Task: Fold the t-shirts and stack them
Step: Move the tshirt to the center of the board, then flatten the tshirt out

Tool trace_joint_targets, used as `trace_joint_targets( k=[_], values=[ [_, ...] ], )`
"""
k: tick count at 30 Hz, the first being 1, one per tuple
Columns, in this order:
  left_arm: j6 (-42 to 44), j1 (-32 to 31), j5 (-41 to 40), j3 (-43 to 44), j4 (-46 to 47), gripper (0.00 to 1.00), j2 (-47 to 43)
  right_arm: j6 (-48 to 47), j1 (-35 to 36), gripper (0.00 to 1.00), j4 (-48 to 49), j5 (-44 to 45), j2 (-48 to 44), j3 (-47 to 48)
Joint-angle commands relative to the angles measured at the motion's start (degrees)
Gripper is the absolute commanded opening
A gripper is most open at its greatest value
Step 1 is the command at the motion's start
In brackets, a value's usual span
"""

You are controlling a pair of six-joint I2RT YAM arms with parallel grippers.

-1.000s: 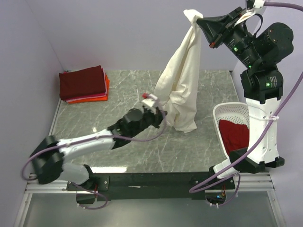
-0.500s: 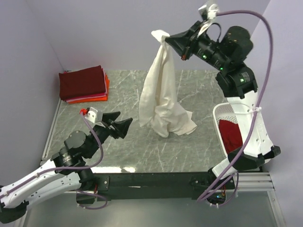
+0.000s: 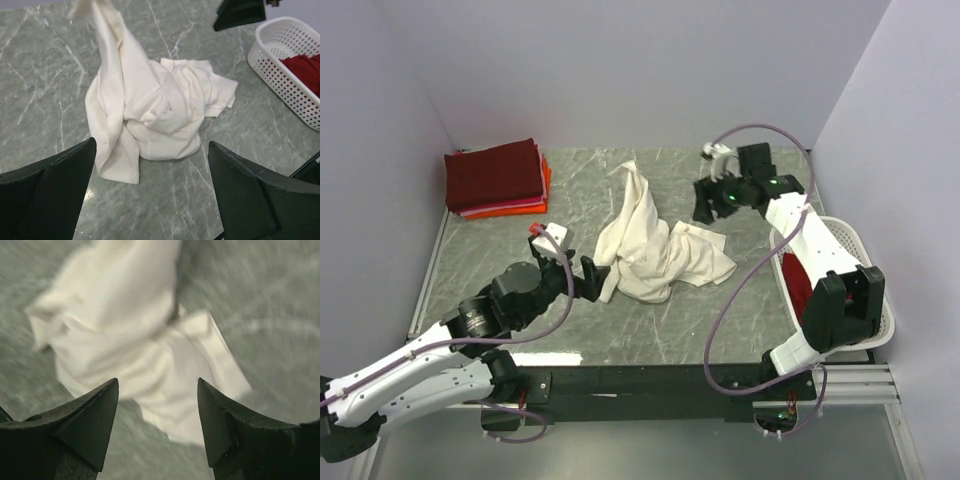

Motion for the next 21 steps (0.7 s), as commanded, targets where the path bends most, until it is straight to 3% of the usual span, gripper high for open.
trace_joint_targets(
  k=[1,5,7,10,12,17,21],
  values=[
    [-3.5,0.3,1.1,3.0,-3.4,0.99,3.3,-8.8,-4.7,0.71,-4.5,-3.7,-4.7,-1.7],
    [-12.2,2.8,6.3,0.1,0.0,0.99,12.2,-20.2,-4.7,0.69,-10.8,-8.3,-4.2,-7.2],
    [-15.0,7.4,10.2,-0.6,1.6,0.95,16.1,-23.8,-4.4,0.67,-13.6,-8.6,-3.7,-8.6],
    [-17.6,17.2,21.1,-2.4,6.5,0.87,22.3,-26.9,-3.9,0.66,-13.6,-3.6,-2.7,-11.3],
    [-17.7,20.8,22.3,-3.2,8.0,0.86,25.9,-27.9,-2.9,0.64,-13.8,0.2,-2.1,-13.1],
    [-17.8,21.9,25.7,-3.5,8.5,0.8,31.7,-28.1,3.2,0.63,-10.5,4.3,-4.8,-21.1],
    [-17.9,21.9,23.6,-4.9,8.5,0.72,33.7,-26.2,6.6,0.63,-6.1,6.0,-4.9,-24.7]
  ],
)
